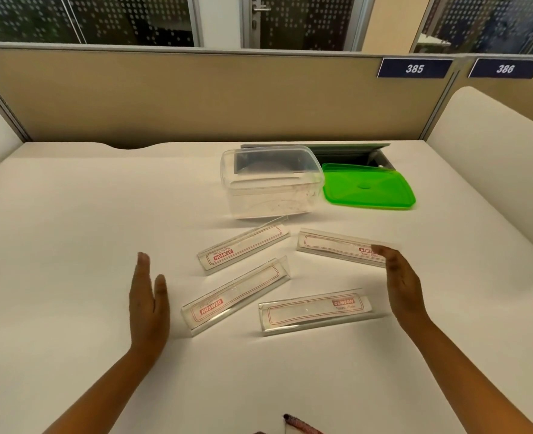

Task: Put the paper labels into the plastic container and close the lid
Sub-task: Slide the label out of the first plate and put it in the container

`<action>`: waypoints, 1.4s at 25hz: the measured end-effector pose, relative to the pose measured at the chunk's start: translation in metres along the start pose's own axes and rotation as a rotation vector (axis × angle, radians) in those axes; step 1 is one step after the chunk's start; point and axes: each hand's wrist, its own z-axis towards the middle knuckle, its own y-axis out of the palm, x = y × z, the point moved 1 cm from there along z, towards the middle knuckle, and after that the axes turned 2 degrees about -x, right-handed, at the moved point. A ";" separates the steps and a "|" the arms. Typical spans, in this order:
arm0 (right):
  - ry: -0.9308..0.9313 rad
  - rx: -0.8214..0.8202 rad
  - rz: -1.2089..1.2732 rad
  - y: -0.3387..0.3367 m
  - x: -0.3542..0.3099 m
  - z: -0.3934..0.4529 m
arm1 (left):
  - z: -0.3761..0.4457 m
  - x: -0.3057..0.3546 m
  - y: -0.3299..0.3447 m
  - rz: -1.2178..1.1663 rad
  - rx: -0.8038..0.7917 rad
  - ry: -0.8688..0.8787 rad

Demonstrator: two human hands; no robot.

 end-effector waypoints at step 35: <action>0.097 -0.008 -0.245 0.011 0.027 -0.027 | -0.057 0.056 0.077 0.186 -0.519 0.076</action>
